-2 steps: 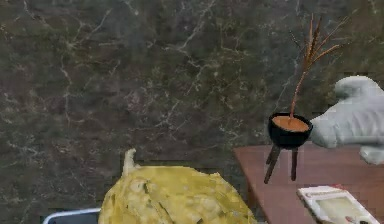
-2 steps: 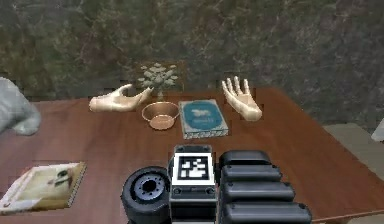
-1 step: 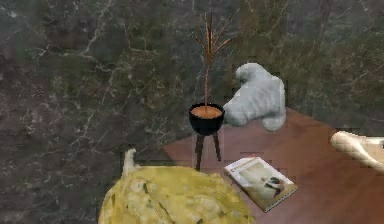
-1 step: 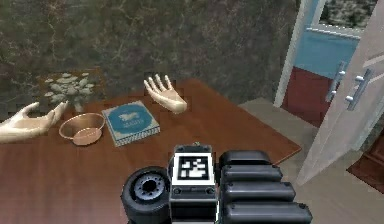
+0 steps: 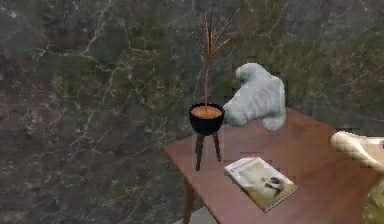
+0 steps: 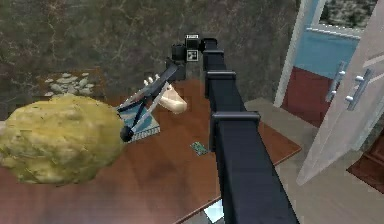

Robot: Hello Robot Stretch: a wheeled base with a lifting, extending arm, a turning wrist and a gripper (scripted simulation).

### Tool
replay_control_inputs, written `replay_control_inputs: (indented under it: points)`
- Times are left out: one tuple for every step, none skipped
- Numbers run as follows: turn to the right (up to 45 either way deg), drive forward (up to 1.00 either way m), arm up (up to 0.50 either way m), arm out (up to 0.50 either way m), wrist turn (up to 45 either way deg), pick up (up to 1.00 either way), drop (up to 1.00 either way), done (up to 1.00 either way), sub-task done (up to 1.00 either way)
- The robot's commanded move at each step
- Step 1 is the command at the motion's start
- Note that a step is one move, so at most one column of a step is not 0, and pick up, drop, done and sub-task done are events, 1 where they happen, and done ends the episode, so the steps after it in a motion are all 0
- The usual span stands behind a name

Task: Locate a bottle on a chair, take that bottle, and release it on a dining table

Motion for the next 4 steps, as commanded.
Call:
replay_control_inputs:
  points:
    - [0.0, 0.00, 0.00, 0.00, 39.0, 0.00, 0.00, 0.00, 0.00]
    - [0.0, 0.00, -0.32, 0.00, 0.0, 0.00, 0.00, 0.00, 0.00]
    - [0.0, 0.00, 0.00, 0.00, 0.0, 0.00, 1.00, 0.00, 0.00]
    - [0.0, 0.00, 0.00, -0.10, 0.0, 0.00, 0.00, 0.00, 0.00]
